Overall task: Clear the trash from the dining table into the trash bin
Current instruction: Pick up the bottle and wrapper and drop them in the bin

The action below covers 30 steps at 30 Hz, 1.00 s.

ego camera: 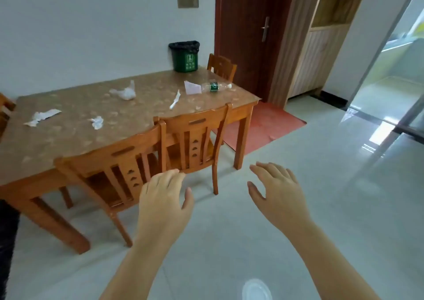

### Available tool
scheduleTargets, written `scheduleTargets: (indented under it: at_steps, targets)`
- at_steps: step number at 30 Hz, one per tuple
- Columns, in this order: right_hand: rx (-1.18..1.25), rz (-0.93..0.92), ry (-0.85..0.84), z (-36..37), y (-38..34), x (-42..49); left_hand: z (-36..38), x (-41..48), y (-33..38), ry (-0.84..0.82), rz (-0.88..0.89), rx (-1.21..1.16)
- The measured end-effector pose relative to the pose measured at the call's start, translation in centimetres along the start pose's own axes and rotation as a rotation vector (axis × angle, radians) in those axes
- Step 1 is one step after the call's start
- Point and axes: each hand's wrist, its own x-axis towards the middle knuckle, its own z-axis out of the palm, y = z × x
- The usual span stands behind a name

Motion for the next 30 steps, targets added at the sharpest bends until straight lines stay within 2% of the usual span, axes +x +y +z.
scheduleTargets:
  at_steps: [2,5,19,30]
  targets:
    - [-0.008,0.005,0.038,0.4,0.4,0.7,0.6,0.9,0.5,0.011,0.006,-0.012]
    - [-0.015,0.108,0.032,2.8,4.5,3.3,4.7,5.2,1.5,-0.015,0.02,-0.036]
    - [-0.046,0.24,0.061,8.4,29.2,19.5,22.4,27.7,13.2,-0.09,0.026,-0.094]
    - [-0.008,0.239,-0.042,16.9,39.0,34.3,34.3,43.5,13.2,-0.095,-0.011,-0.146]
